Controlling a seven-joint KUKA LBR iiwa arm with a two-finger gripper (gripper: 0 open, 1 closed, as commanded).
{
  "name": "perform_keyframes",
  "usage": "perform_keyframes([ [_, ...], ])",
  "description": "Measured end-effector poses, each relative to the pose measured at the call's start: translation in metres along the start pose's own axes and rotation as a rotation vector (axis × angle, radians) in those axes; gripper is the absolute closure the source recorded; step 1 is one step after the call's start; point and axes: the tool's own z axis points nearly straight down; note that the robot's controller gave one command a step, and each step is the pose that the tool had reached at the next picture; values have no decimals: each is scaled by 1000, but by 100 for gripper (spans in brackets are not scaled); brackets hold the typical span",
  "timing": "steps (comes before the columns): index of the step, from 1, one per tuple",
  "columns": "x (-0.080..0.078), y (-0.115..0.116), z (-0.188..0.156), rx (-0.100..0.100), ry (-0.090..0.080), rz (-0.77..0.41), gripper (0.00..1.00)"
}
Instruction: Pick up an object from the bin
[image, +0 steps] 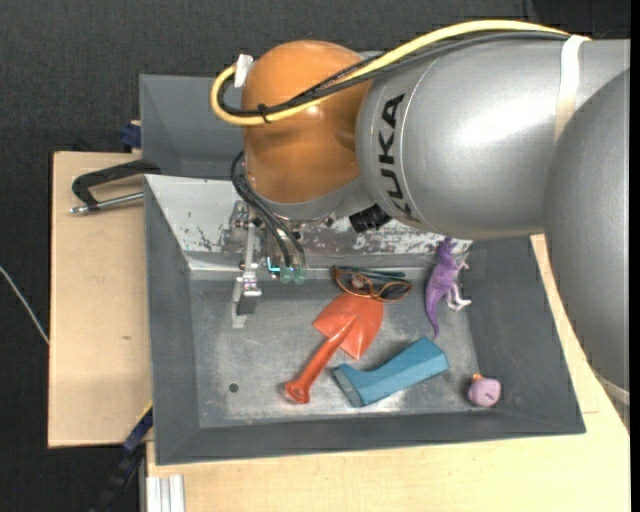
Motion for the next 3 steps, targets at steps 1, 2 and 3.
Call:
perform_keyframes([
  [1,-2,-1,-5,-2,-9,3,0],
  [2,-23,2,22,-3,-12,11,0],
  [3,-15,-12,59,-2,-9,48,0],
])
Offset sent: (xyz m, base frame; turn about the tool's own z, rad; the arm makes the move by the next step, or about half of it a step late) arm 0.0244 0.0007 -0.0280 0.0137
